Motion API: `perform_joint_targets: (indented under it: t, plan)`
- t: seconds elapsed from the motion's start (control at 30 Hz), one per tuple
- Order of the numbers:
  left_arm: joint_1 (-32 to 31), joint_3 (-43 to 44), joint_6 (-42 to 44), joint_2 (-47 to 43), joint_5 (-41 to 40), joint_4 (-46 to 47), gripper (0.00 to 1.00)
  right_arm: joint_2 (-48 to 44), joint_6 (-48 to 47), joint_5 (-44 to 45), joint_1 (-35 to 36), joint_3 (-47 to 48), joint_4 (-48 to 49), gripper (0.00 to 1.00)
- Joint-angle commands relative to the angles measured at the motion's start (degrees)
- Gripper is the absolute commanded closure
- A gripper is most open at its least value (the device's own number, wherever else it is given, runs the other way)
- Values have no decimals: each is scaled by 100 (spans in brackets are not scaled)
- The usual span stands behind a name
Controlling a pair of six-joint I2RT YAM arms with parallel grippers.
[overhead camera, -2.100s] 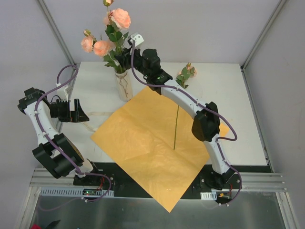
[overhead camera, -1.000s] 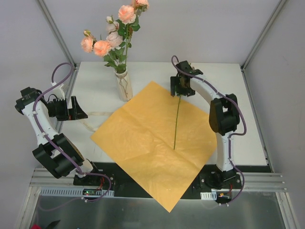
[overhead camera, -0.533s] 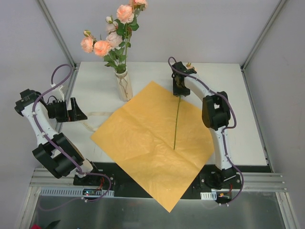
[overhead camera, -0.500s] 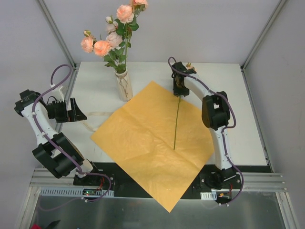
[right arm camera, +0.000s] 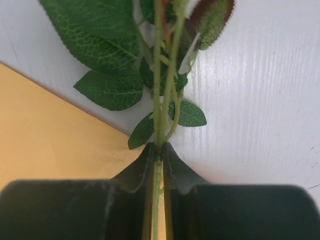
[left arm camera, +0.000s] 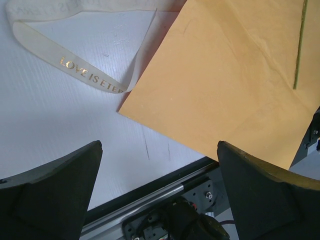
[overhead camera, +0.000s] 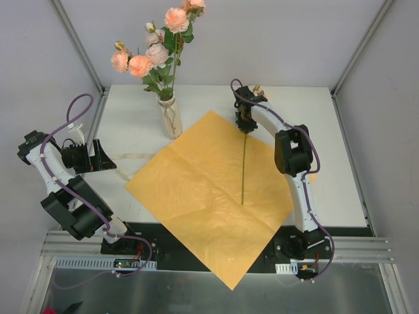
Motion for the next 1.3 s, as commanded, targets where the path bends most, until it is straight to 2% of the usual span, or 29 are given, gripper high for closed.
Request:
perform_joint_targets:
  t: [0.0,0.03,0.17,0.3,0.53,0.7,0.8,0.83,0.87,0.93,1.0,1.13,1.27]
  plan:
    - [56,-29,261,-8,39,-91,1,-105,272,-131,-57,-17,66,94]
    - [56,-29,278,1,31,-91,1,-167,299,-149,-57,-131,154,99]
    - [73,-21,287,-43,22,-82,1,-702,466,-236,-57,-570,497,99]
    - [91,-12,296,-78,22,-91,1,-1781,659,-430,-57,-1203,1111,99]
    - [100,50,314,-105,92,-161,1,-3480,598,-1080,-22,-1845,2648,99]
    - [100,94,305,-105,154,-188,1,-4472,221,-1397,347,-2039,3800,99]
    - [100,129,287,-87,189,-197,1,-5008,-271,-1764,742,-2511,5151,99]
    - [108,155,279,-79,215,-214,1,-5167,-490,-1836,874,-3166,6548,99]
    - [108,173,279,-70,224,-223,1,-5282,-657,-1810,1171,-3390,7336,99]
    - [100,216,252,-43,250,-240,1,-5257,-1072,-1906,1401,-3262,8054,99]
    - [108,252,244,-26,285,-267,1,-4951,-1116,-2249,1604,-2507,8030,99]
    - [108,313,217,18,338,-302,1,-4274,-1608,-2364,2043,-1707,8950,99]
    - [100,287,261,-17,330,-320,1,-3440,-1713,-2460,2184,-889,9399,99]
